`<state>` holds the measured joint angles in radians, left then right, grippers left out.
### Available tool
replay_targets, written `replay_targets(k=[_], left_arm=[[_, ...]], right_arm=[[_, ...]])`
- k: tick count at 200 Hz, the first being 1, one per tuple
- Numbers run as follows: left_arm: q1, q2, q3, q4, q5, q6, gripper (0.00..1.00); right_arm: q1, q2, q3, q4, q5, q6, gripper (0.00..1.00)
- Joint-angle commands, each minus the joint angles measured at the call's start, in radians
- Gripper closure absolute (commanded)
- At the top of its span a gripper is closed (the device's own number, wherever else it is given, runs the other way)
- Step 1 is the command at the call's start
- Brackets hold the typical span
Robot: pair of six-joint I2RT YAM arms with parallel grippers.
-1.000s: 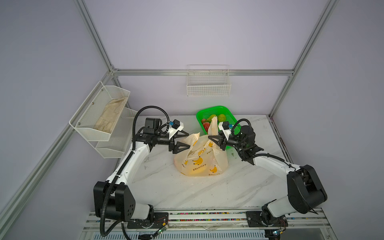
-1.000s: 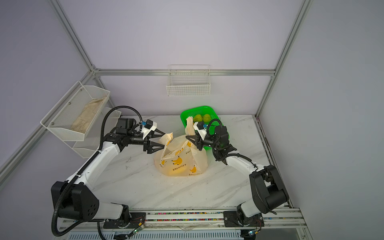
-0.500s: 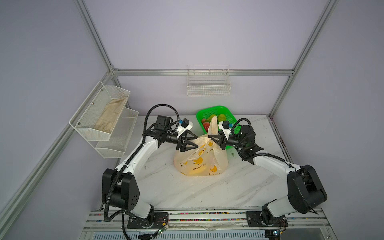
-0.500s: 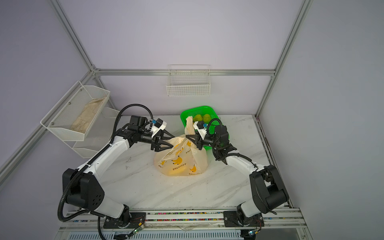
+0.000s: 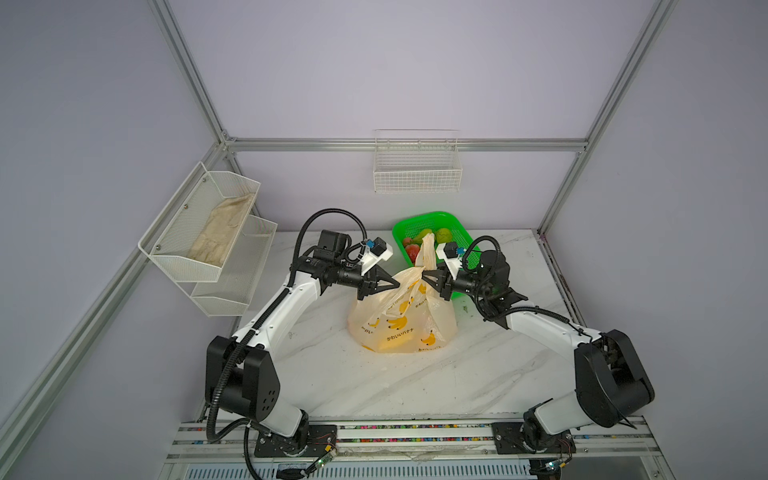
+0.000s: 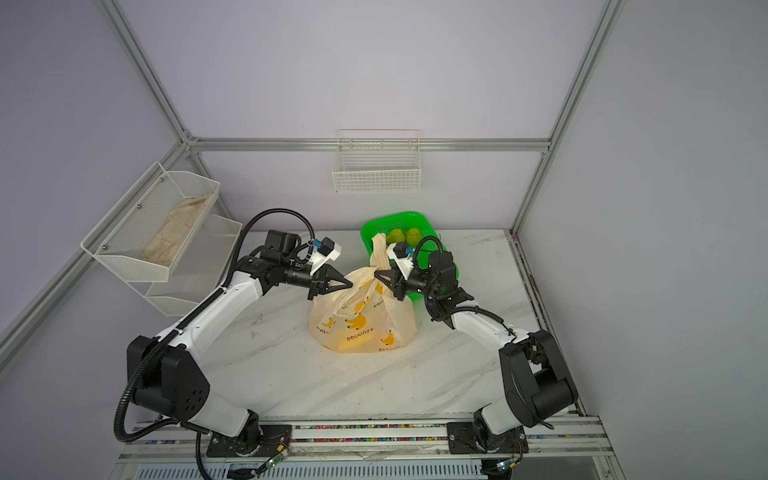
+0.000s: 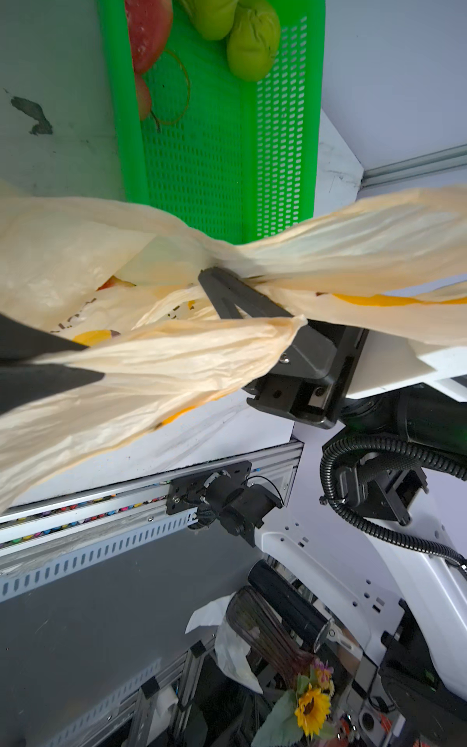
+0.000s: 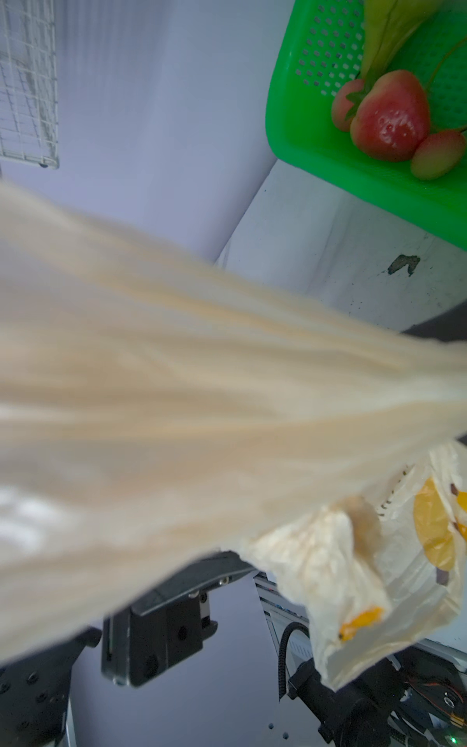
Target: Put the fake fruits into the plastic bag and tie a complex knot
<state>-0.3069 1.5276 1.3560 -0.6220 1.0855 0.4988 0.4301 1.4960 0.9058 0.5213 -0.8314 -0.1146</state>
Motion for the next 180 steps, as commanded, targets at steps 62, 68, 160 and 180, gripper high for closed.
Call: replay_targets(k=[62,68,160,180], left_arm=[[-0.059,-0.073,0.084,0.015,-0.189,0.266,1.0],[-0.061,-0.065,0.096,0.005,-0.192,0.28,1.0],[-0.094,-0.008,0.149,-0.017,-0.237,0.456,1.0],[-0.095,-0.002,0.156,-0.021,-0.236,0.469,1.0]], right_arm=[[-0.003,-0.021,0.069,-0.185,-0.101,-0.131,0.68],[-0.003,-0.023,0.071,-0.19,-0.097,-0.134,0.65],[-0.038,-0.088,0.051,-0.242,-0.088,-0.184,0.33],[-0.042,-0.078,0.063,-0.264,-0.1,-0.191,0.26]])
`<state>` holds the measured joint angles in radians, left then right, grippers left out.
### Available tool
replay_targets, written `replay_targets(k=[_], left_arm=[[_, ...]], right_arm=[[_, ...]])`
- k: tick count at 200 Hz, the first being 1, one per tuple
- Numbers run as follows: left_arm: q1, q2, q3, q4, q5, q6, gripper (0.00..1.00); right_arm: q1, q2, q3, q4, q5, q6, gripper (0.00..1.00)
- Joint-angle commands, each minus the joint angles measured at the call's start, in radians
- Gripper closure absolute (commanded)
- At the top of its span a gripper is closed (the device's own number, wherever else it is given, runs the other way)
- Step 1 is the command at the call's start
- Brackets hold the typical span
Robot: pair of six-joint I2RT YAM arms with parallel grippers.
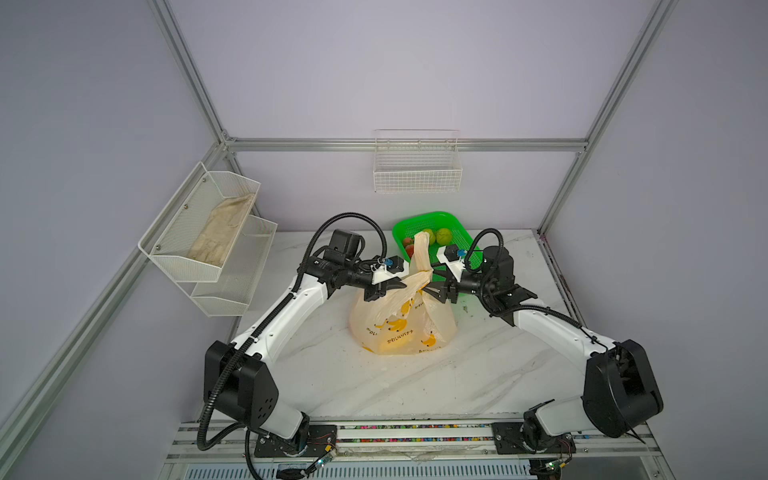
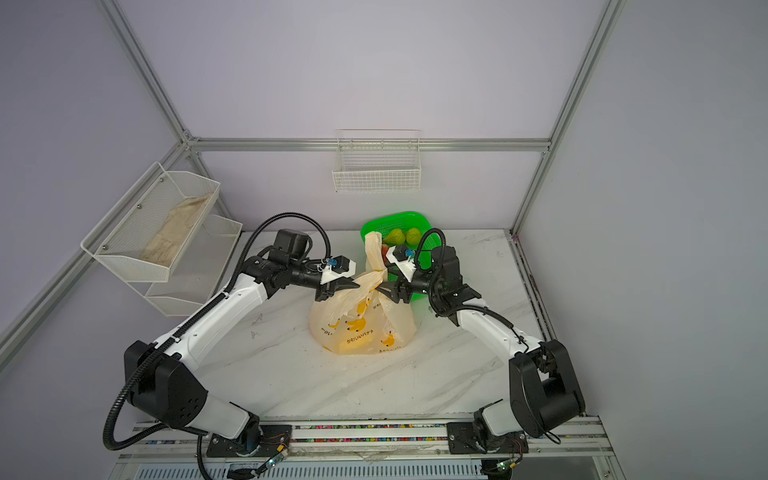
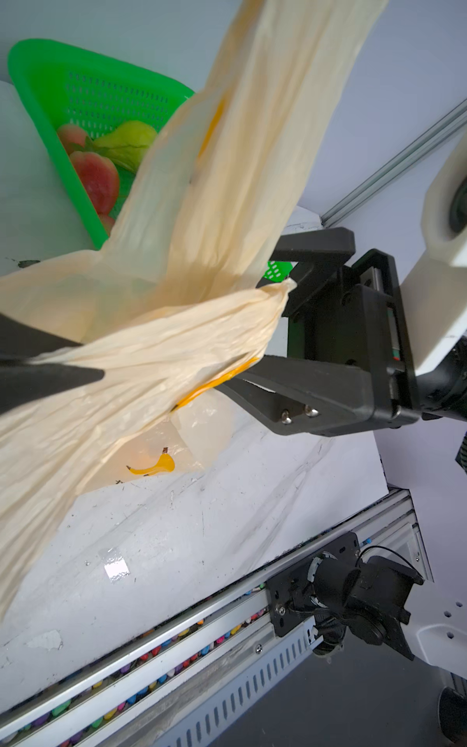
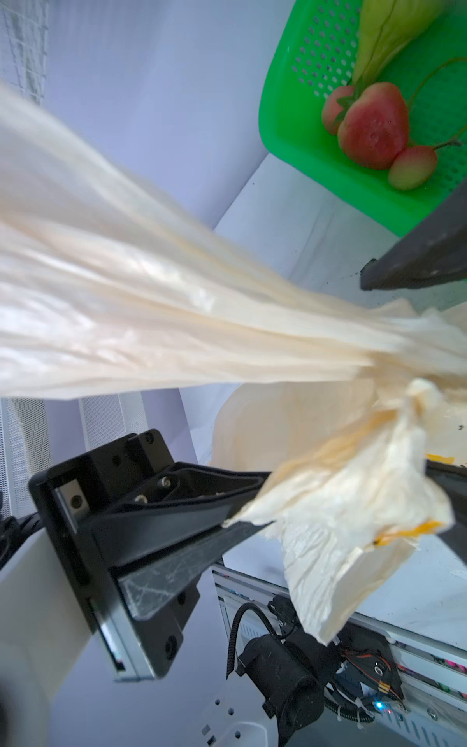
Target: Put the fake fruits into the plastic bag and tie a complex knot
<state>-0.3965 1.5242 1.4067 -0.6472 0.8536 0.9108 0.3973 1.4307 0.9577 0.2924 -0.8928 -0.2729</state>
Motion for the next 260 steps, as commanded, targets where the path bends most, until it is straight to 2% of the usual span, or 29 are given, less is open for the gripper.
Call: replay_targets(k=[1,78,94,157,189,214,228,243,260], left_arm=[[-0.005,0.002,0.105,0.004,-0.004,0.058,1.0],[-0.008,0.003,0.108,0.007,-0.036,0.124,1.0],[-0.01,-0.001,0.103,0.007,-0.039,0.128,1.0],[-0.019,0.0,0.097,0.031,-0.066,0.134,1.0],[-0.03,-0.015,0.052,0.129,-0.125,0.119,1.0],[-0.036,-0.027,0.019,0.193,-0.139,0.123,1.0],[-0.038,-0.026,0.022,0.2,-0.137,0.123,1.0],[-0.043,-0.021,0.029,0.2,-0.135,0.123,1.0],[-0.045,-0.021,0.028,0.2,-0.133,0.123,1.0]], right_arm=[[-0.01,-0.012,0.012,-0.038,-0.04,-0.033,0.25],[-0.044,0.008,0.065,-0.084,-0.104,-0.063,0.06],[-0.044,0.026,0.092,-0.089,-0.086,-0.057,0.03],[-0.065,0.048,0.141,-0.149,-0.141,-0.052,0.03],[-0.106,0.019,0.128,-0.145,-0.206,0.002,0.03],[-0.109,0.057,0.164,-0.161,-0.239,0.004,0.03],[-0.108,0.081,0.2,-0.209,-0.237,-0.041,0.03],[-0.109,0.089,0.2,-0.161,-0.233,-0.008,0.03],[-0.107,0.078,0.178,-0.081,-0.178,0.042,0.03]])
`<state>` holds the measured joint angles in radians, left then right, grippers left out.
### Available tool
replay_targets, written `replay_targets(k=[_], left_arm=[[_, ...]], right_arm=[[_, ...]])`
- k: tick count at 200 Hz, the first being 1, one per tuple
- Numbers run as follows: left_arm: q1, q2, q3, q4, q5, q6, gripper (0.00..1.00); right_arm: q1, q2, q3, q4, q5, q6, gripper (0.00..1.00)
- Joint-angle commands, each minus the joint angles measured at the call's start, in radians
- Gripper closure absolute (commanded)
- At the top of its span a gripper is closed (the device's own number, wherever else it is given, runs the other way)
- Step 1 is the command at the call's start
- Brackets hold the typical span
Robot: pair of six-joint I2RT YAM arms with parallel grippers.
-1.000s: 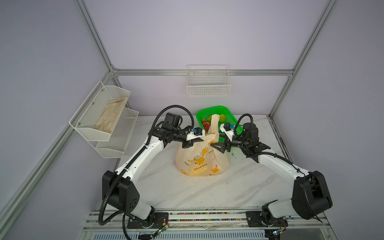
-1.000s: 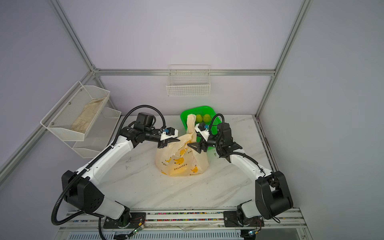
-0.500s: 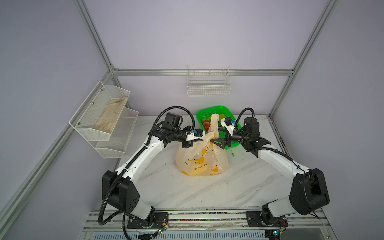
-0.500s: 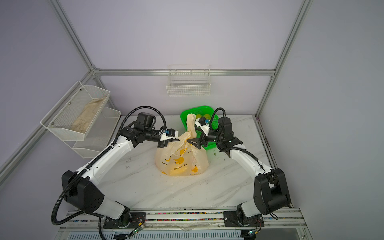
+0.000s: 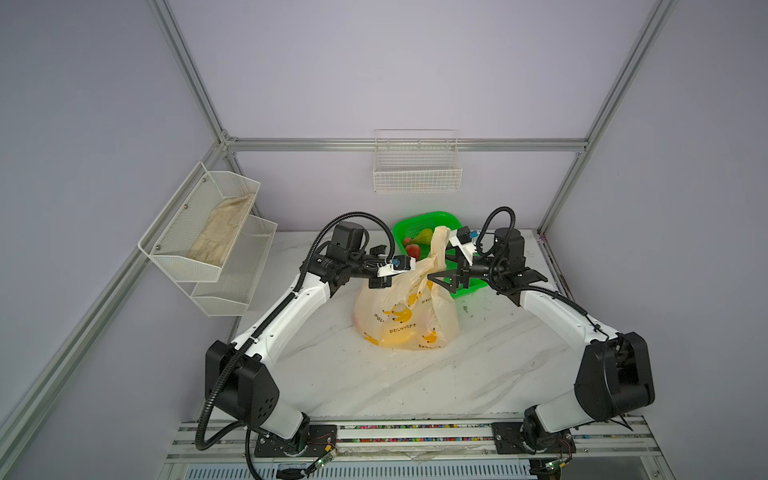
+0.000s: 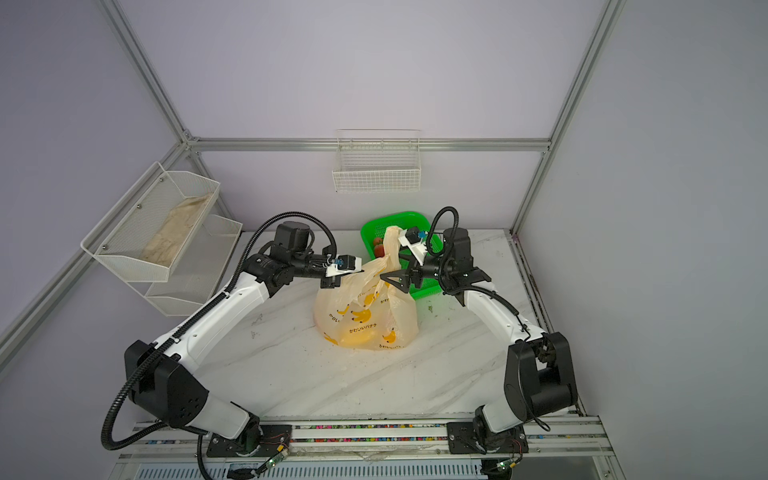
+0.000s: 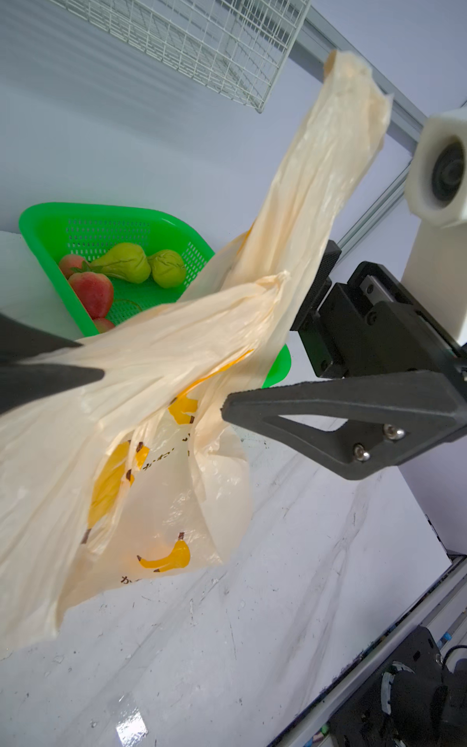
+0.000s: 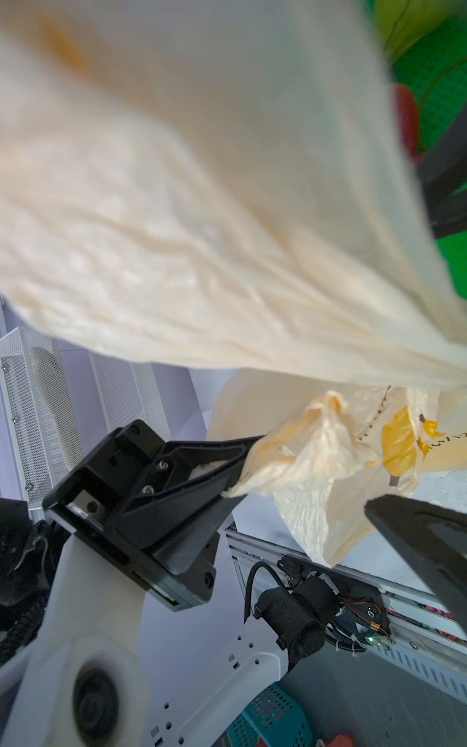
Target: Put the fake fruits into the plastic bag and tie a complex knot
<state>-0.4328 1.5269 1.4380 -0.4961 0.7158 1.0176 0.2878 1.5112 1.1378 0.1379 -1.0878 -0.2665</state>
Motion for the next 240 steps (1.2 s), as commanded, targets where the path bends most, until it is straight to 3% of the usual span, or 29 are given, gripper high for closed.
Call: replay_targets(k=[1,59,97,147,177,240], left_arm=[[-0.009,-0.024,-0.004,0.049,0.005,0.016,1.0],[-0.017,-0.008,-0.008,0.05,-0.019,0.028,1.0],[-0.032,0.014,0.002,0.048,-0.018,0.041,1.0],[-0.061,0.064,0.029,0.02,-0.044,0.088,1.0],[-0.066,0.081,0.044,0.018,-0.032,0.09,1.0],[-0.062,0.053,0.045,0.044,-0.077,0.087,1.0]], right_arm=[[0.002,-0.002,-0.003,0.074,0.02,0.037,0.03],[0.001,-0.01,-0.037,0.122,-0.053,0.069,0.03],[0.01,-0.023,-0.096,0.256,-0.047,0.181,0.03],[0.012,-0.065,-0.174,0.353,0.034,0.228,0.15],[0.014,-0.054,-0.19,0.406,0.017,0.266,0.19],[0.025,-0.007,-0.154,0.447,0.018,0.268,0.09]])
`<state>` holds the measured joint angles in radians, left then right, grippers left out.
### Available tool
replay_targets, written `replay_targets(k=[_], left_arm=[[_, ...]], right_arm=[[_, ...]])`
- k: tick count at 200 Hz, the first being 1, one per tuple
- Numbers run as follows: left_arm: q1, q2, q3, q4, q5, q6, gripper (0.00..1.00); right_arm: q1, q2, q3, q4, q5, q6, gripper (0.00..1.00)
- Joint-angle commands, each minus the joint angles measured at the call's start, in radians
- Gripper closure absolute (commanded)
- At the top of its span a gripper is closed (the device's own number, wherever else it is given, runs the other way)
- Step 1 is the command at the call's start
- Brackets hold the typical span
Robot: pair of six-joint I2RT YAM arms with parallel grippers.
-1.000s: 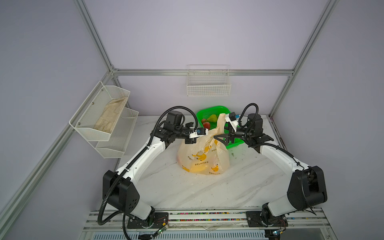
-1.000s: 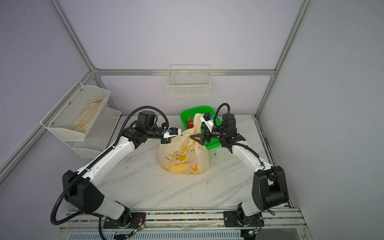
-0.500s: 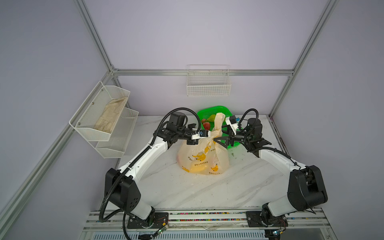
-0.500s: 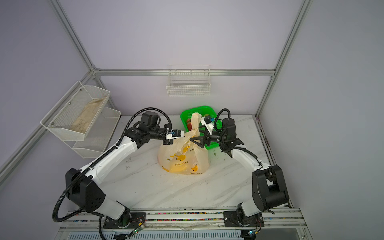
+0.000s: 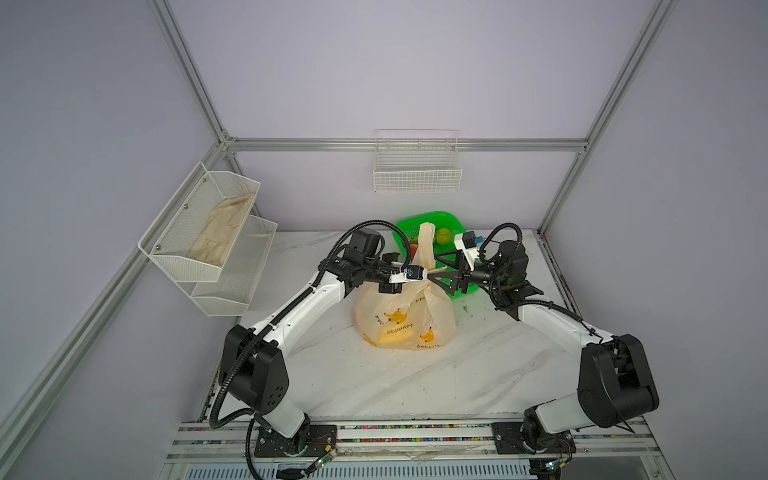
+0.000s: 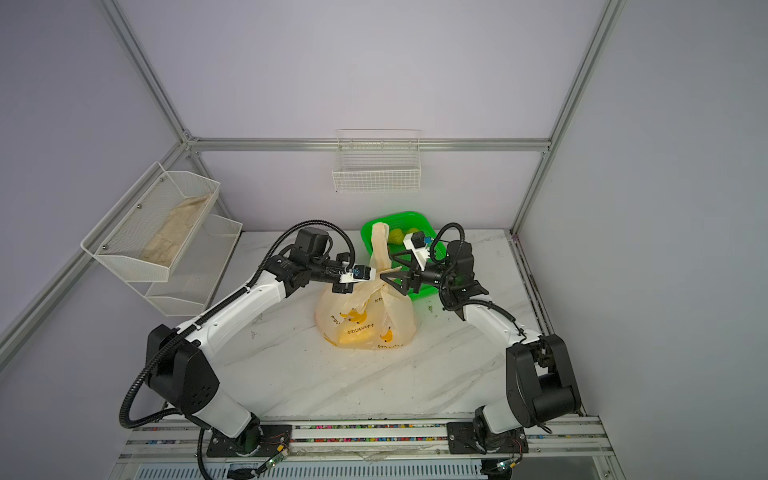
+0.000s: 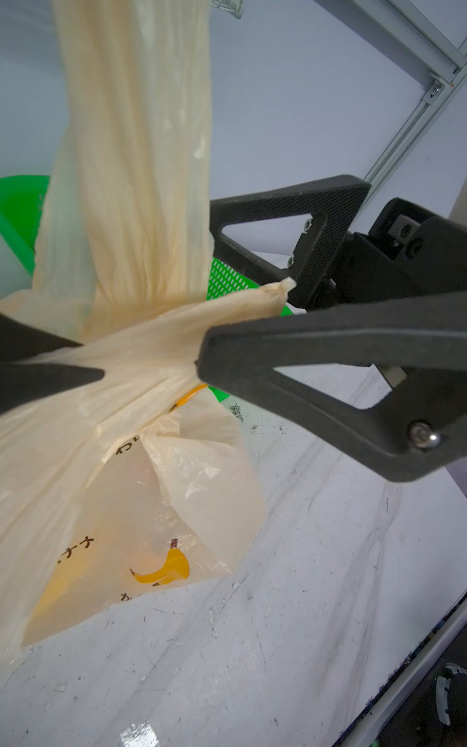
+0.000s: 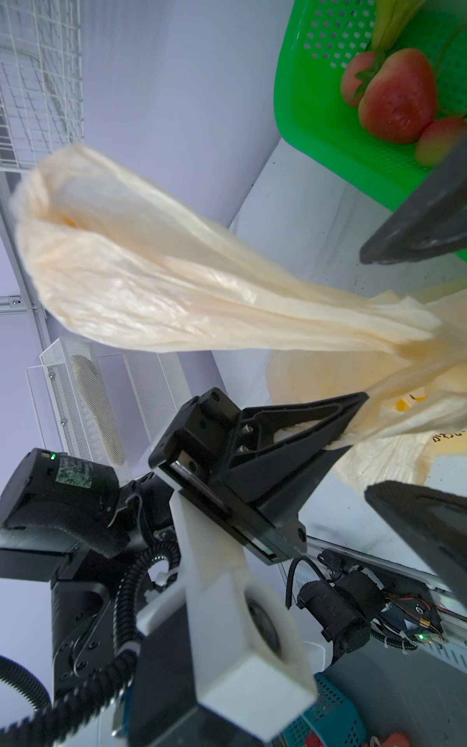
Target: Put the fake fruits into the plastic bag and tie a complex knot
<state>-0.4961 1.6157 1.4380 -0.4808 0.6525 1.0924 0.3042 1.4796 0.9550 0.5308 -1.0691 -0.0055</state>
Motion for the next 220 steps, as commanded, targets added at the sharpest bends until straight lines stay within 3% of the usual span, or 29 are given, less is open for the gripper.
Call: replay_targets(k=[1,30,75,143,179,220], left_arm=[[0.002,-0.036,0.045,0.029,-0.014,0.012,1.0],[0.004,-0.04,0.047,0.032,-0.027,0.015,1.0],[0.012,-0.058,0.034,0.06,-0.04,0.001,1.0],[0.026,-0.061,0.025,0.095,-0.039,-0.021,1.0],[0.025,-0.057,0.02,0.108,-0.037,-0.034,1.0],[0.025,-0.056,0.012,0.114,-0.031,-0.028,1.0]], right_arm=[[0.009,0.026,0.03,0.052,0.0,0.006,0.09],[0.029,0.074,0.078,0.019,0.0,-0.014,0.03],[0.066,0.147,0.151,-0.068,-0.058,-0.083,0.03],[0.066,0.116,0.12,-0.065,-0.098,-0.1,0.26],[0.066,0.096,0.079,0.051,-0.075,-0.032,0.39],[0.067,0.086,0.076,0.053,-0.069,-0.027,0.48]])
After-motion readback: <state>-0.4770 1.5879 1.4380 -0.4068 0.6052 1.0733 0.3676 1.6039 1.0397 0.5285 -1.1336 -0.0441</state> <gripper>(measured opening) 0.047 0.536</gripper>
